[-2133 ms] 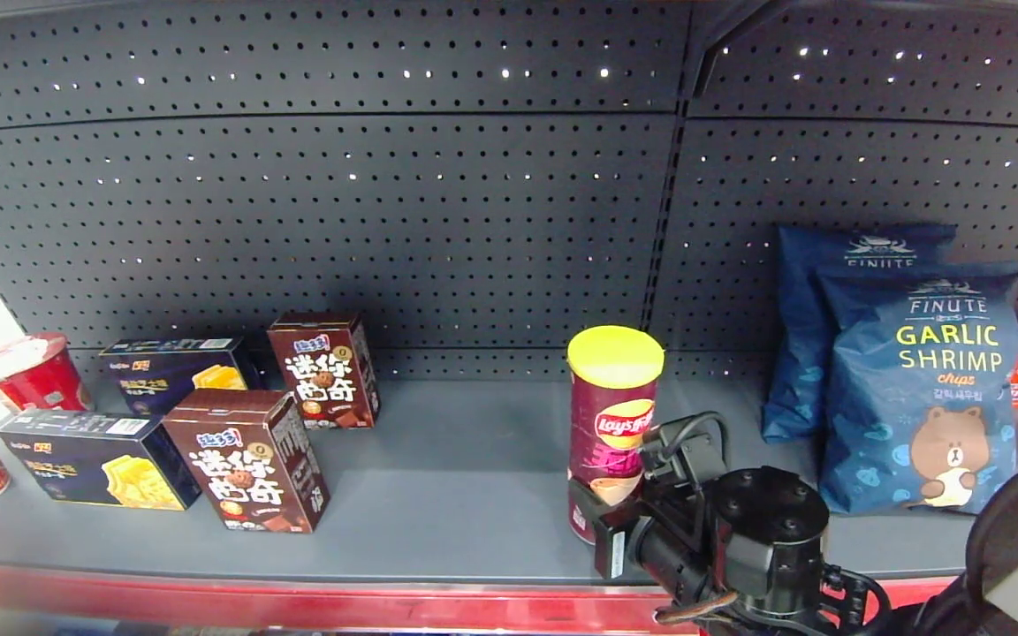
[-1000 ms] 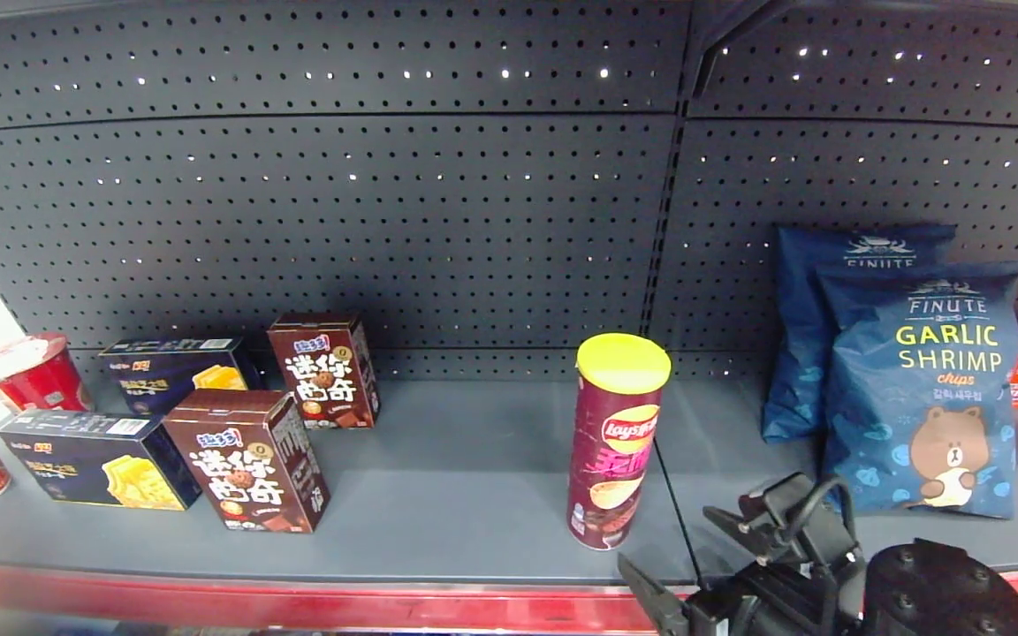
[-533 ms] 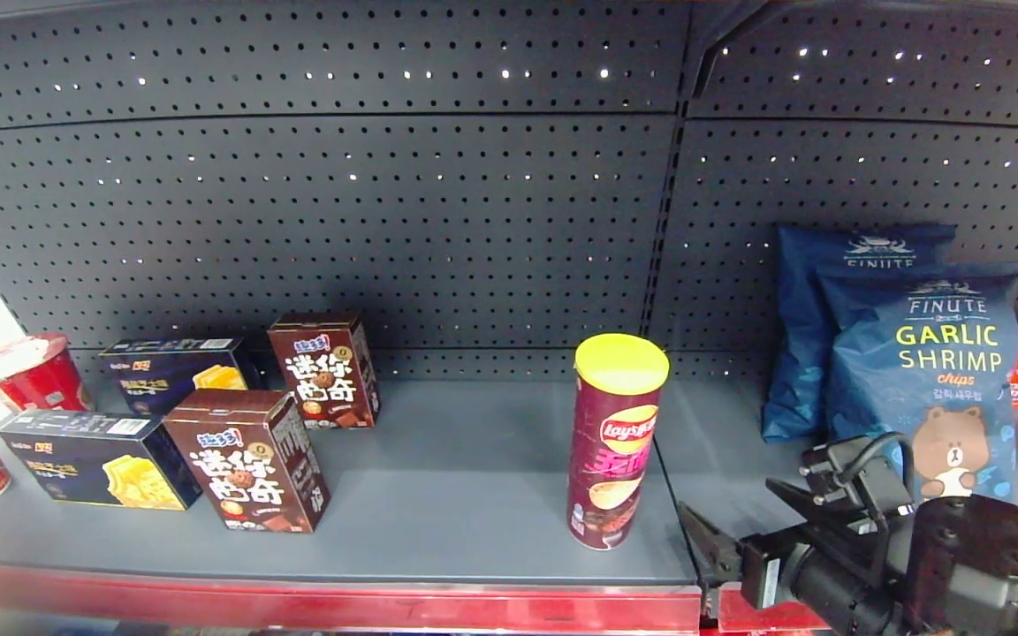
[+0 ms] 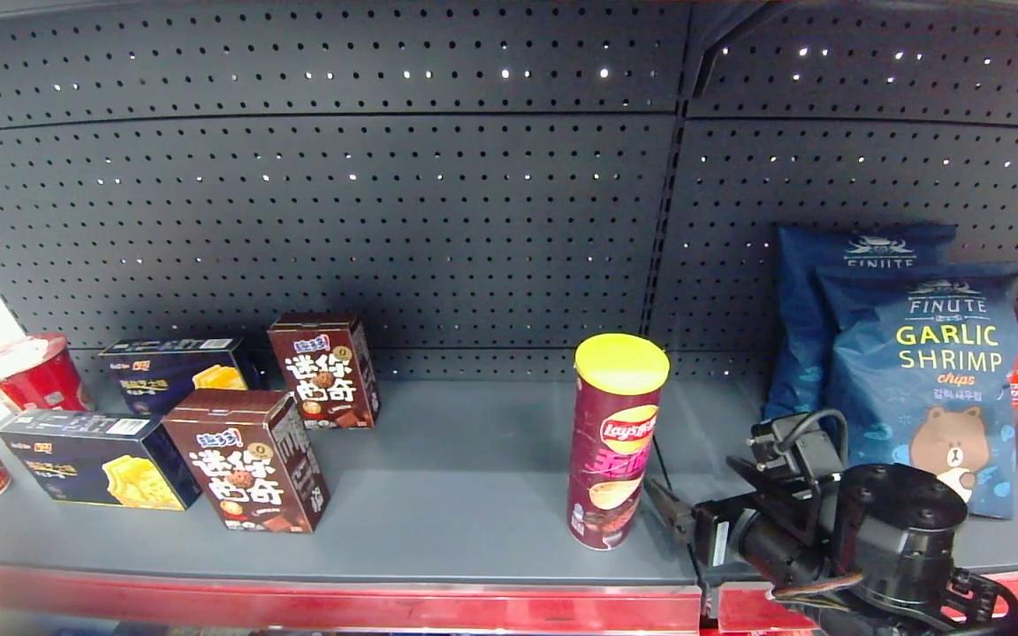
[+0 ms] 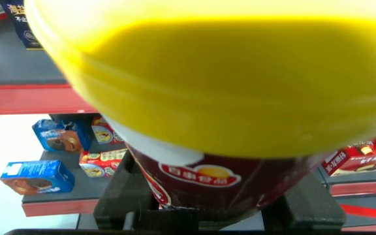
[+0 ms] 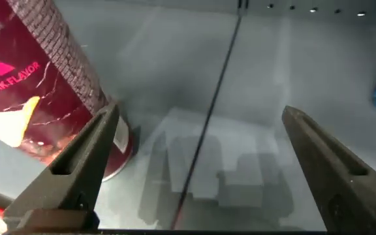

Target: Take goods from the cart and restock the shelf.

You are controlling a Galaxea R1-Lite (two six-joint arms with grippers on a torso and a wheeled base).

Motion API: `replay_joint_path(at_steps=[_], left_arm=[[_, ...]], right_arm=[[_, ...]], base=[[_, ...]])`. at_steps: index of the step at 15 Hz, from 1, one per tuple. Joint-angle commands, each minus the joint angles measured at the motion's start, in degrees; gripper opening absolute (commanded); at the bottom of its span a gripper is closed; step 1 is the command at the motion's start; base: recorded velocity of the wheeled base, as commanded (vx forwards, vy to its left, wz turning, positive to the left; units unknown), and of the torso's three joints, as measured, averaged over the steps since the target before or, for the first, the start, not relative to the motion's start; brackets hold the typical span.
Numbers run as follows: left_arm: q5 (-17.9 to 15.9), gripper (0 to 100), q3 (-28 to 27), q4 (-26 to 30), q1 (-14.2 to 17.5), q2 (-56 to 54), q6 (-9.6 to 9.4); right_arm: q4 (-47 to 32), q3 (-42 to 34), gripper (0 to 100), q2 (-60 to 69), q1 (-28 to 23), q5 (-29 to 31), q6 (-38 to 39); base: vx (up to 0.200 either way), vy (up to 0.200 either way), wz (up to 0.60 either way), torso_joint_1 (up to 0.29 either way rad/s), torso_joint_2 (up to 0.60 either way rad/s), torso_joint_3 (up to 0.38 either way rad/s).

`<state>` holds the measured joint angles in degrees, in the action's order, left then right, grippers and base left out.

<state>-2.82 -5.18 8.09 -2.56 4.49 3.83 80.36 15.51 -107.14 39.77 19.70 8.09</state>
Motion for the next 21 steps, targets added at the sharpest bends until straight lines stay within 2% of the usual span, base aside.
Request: replay_joint_path(at_steps=[1, 10, 11, 13, 14, 16, 19, 20, 21], left_arm=[[0.0, 0, 0.0, -0.01, 0.01, 0.0, 0.04], [0.0, 0, 0.0, -0.01, 0.01, 0.0, -0.05], [-0.08, 0, 0.08, -0.01, 0.01, -0.09, -0.84], [0.09, 0, 0.26, -0.01, 0.01, -0.09, -5.32], [0.09, 0, 0.26, -0.01, 0.1, -0.09, -7.96], [-0.88, 0, -0.8, -0.1, 0.1, -0.09, -8.22], [-4.48, 0, -13.45, 5.0, -0.96, 1.84, -8.22], [-8.17, 0, -21.27, 10.45, -1.13, 6.15, -8.57], [-9.84, 0, -24.09, 12.03, -1.04, 7.73, -9.1]], right_arm=[[0.15, 0.05, 100, -2.19, 0.58, -0.01, -0.01], [0.94, -2.5, 100, -0.17, 1.63, 0.16, -0.01], [1.47, -2.85, 100, 3.17, 1.81, 0.16, -0.18], [1.29, -5.05, 100, 8.09, 1.98, -0.01, -2.65], [1.38, -8.74, 100, 11.43, 1.81, -0.45, -3.88], [0.85, -10.85, 100, 15.21, 0.75, -0.54, -4.84], [0.15, -13.31, 100, 17.85, -0.21, -0.54, -7.39], [-0.29, -13.57, 100, 18.81, -0.57, -0.54, -8.45], [-0.38, -13.48, 100, 19.08, -0.57, -0.54, -9.06]], base=[[0.0, 0.0, 0.0, 0.0, 0.0, 0.0], [0.0, 0.0, 0.0, 0.0, 0.0, 0.0], [0.0, 0.0, 0.0, 0.0, 0.0, 0.0], [0.0, 0.0, 0.0, 0.0, 0.0, 0.0], [0.0, 0.0, 0.0, 0.0, 0.0, 0.0], [0.0, 0.0, 0.0, 0.0, 0.0, 0.0], [0.0, 0.0, 0.0, 0.0, 0.0, 0.0], [0.0, 0.0, 0.0, 0.0, 0.0, 0.0], [0.0, 0.0, 0.0, 0.0, 0.0, 0.0]])
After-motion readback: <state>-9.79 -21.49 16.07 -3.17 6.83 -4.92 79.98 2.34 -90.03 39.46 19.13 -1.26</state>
